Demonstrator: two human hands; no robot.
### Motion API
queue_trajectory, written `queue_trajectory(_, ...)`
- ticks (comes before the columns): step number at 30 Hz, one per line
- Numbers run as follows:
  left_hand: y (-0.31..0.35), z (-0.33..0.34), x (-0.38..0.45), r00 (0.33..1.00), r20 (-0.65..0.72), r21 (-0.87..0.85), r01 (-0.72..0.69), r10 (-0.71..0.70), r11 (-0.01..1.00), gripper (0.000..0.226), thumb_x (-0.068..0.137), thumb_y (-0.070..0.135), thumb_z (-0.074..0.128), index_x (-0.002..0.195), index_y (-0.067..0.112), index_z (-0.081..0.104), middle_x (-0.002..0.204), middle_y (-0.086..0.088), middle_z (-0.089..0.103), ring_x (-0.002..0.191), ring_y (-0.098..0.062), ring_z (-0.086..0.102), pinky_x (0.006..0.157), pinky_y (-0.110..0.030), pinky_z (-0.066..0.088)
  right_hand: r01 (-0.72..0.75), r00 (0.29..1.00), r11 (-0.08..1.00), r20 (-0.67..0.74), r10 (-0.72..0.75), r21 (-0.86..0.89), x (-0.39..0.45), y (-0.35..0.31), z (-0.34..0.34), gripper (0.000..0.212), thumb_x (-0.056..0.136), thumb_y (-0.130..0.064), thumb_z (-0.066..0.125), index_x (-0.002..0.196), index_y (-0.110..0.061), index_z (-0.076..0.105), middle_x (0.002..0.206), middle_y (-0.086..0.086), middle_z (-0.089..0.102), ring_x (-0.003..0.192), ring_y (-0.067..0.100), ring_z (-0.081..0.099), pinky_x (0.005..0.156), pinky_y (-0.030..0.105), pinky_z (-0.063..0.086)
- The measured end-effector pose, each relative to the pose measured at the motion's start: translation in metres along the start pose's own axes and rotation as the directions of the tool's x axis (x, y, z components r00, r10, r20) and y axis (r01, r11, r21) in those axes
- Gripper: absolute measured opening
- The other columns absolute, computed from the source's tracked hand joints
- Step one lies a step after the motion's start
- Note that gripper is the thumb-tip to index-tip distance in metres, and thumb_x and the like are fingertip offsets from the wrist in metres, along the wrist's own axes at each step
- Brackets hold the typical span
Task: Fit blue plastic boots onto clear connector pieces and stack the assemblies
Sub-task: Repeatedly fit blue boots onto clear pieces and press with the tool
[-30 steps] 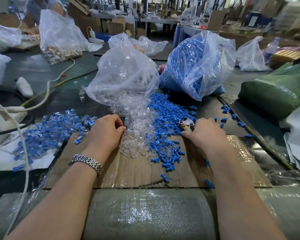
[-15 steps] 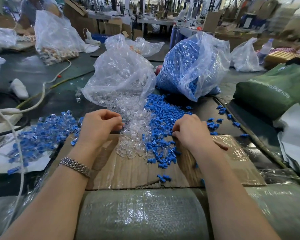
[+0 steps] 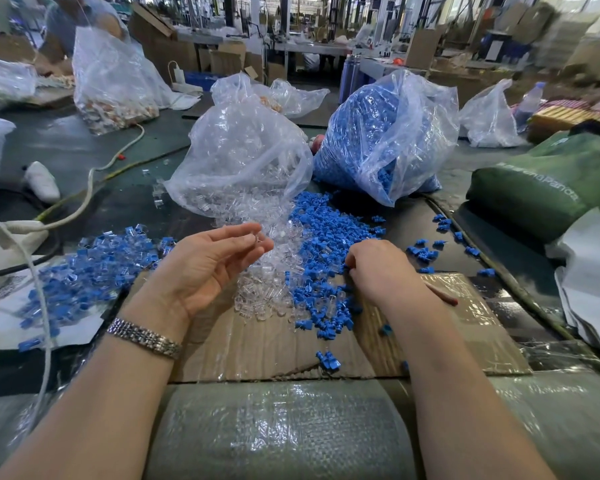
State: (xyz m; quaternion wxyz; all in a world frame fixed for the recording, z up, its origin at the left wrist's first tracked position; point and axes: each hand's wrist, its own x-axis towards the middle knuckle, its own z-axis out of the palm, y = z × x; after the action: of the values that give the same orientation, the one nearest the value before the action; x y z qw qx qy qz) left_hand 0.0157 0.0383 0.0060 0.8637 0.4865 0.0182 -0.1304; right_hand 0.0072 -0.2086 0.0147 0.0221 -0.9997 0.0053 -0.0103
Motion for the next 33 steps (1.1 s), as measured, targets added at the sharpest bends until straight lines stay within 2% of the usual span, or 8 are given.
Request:
queue_trajectory(4, -0.003, -0.001, 0.001, 0.999, 0.030, 0.031, -0.015, 0.014, 0.999, 0.035, 0.078, -0.004, 0.071, 0.112, -0.006, 0.066, 0.103, -0.024, 0.074, 0.097, -0.032, 0.075, 0.073, -0.024, 0.061, -0.035, 0.999, 0.998, -0.011, 0.035, 0.046, -0.002, 0.000, -0.001, 0.022, 0.093, -0.003, 0.055, 0.105, -0.014, 0.071, 0.111, 0.007, 0.069, 0.102, 0.027, 0.064, 0.086, 0.040, 0.055)
queue_trajectory(7, -0.006, 0.000, 0.002, 0.996, 0.092, 0.009, 0.015, -0.016, 1.000, 0.026, 0.078, -0.010, 0.071, 0.104, -0.005, 0.072, 0.102, -0.022, 0.074, 0.100, -0.033, 0.074, 0.076, -0.026, 0.061, -0.049, 0.993, 0.958, -0.087, 0.077, 0.284, 0.000, 0.004, -0.004, 0.014, 0.095, -0.008, 0.064, 0.095, -0.017, 0.074, 0.100, -0.001, 0.071, 0.094, 0.019, 0.066, 0.086, 0.037, 0.056)
queue_trajectory(11, -0.009, 0.005, -0.001, 0.983, 0.180, 0.097, 0.009, -0.026, 0.995, 0.022, 0.081, -0.004, 0.073, 0.101, 0.003, 0.079, 0.101, -0.018, 0.074, 0.092, -0.026, 0.075, 0.075, -0.024, 0.060, 0.168, 0.980, 0.631, -0.195, -0.027, 0.757, -0.008, -0.007, -0.011, 0.006, 0.093, -0.016, 0.074, 0.091, -0.022, 0.075, 0.082, -0.007, 0.073, 0.079, 0.007, 0.069, 0.078, 0.025, 0.056)
queue_trajectory(14, -0.009, 0.010, -0.005, 0.972, 0.233, 0.125, 0.008, -0.037, 0.992, 0.023, 0.086, 0.002, 0.071, 0.109, 0.004, 0.076, 0.106, -0.021, 0.074, 0.089, -0.025, 0.075, 0.073, -0.025, 0.061, 0.334, 0.943, 0.395, -0.302, -0.142, 0.856, -0.015, -0.017, -0.016, 0.012, 0.094, -0.014, 0.073, 0.092, -0.025, 0.072, 0.081, -0.007, 0.074, 0.079, 0.005, 0.069, 0.078, 0.020, 0.054)
queue_trajectory(17, -0.010, 0.016, -0.008, 0.967, 0.252, 0.121, 0.003, -0.034, 0.993, 0.019, 0.089, 0.009, 0.068, 0.107, 0.003, 0.072, 0.103, -0.022, 0.073, 0.085, -0.026, 0.075, 0.071, -0.026, 0.061, 0.410, 0.910, 0.306, -0.361, -0.207, 0.859, -0.019, -0.021, -0.019, 0.012, 0.095, -0.013, 0.071, 0.094, -0.025, 0.070, 0.083, -0.010, 0.071, 0.082, 0.006, 0.066, 0.083, 0.023, 0.054)
queue_trajectory(24, -0.011, 0.022, -0.012, 0.965, 0.259, 0.160, -0.015, -0.027, 0.987, 0.018, 0.092, 0.014, 0.063, 0.104, 0.003, 0.070, 0.098, -0.019, 0.075, 0.079, -0.023, 0.075, 0.067, -0.024, 0.061, 0.458, 0.885, 0.381, -0.370, -0.284, 0.803, -0.022, -0.026, -0.018, 0.016, 0.096, -0.012, 0.069, 0.091, -0.027, 0.068, 0.079, -0.019, 0.067, 0.068, -0.003, 0.056, 0.070, 0.013, 0.044)
queue_trajectory(29, -0.010, 0.020, -0.012, 0.962, 0.274, 0.189, -0.030, -0.023, 0.982, 0.015, 0.089, 0.011, 0.068, 0.101, 0.005, 0.075, 0.108, -0.025, 0.073, 0.086, -0.027, 0.076, 0.071, -0.026, 0.061, 0.465, 0.883, 0.458, -0.358, -0.304, 0.758, -0.020, -0.028, -0.014, 0.012, 0.098, -0.014, 0.067, 0.092, -0.025, 0.067, 0.082, -0.011, 0.067, 0.078, 0.005, 0.061, 0.079, 0.030, 0.051)
queue_trajectory(33, -0.011, 0.017, -0.012, 0.966, 0.258, 0.232, -0.069, 0.007, 0.970, 0.016, 0.080, 0.005, 0.075, 0.094, 0.011, 0.080, 0.107, -0.025, 0.074, 0.090, -0.030, 0.075, 0.074, -0.027, 0.061, 0.466, 0.883, 0.509, -0.337, -0.328, 0.724, -0.018, -0.027, -0.011, 0.008, 0.099, -0.016, 0.066, 0.095, -0.023, 0.066, 0.086, -0.009, 0.067, 0.085, 0.009, 0.063, 0.081, 0.026, 0.049)
